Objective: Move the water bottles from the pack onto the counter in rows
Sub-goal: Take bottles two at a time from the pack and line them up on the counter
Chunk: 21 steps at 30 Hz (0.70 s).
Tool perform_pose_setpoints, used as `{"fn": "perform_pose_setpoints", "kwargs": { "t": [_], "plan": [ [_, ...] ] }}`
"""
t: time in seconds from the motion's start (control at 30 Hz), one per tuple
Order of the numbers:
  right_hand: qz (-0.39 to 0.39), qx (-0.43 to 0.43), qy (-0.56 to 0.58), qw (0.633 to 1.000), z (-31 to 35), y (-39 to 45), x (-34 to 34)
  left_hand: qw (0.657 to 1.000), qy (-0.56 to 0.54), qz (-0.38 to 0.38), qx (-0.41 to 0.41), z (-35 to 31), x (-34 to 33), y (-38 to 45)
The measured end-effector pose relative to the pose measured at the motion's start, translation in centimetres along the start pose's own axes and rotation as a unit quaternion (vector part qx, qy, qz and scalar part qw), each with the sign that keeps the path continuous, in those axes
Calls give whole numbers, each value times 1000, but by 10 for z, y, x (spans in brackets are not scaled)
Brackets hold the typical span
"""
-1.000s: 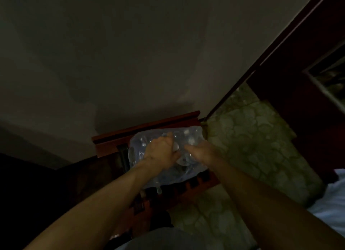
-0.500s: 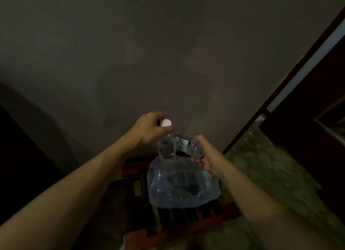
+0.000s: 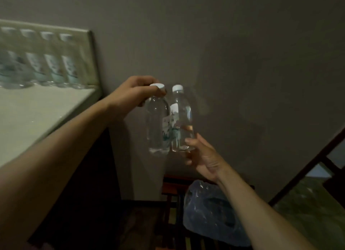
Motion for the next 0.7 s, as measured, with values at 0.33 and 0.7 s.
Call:
{"fn": "perform_pose_setpoints", "kwargs": {
  "t": [0.33,0.7],
  "plan": [
    [68,87,-137,984,17,28,-169,998,5,-28,-59,-32,135,-41],
    [31,169,-158,972,-23,107,-334,992,80,15,-96,17,306,-58]
  ]
}}
Point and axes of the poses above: each hand's wrist, its own y-axis towards the middle knuckle, its own x-axis out of the back of the hand, z = x × y, the point moved 7 cm from there along y, towards the middle knuckle, and after that the axes turned 4 degrees about -z, right-handed, at the moved point
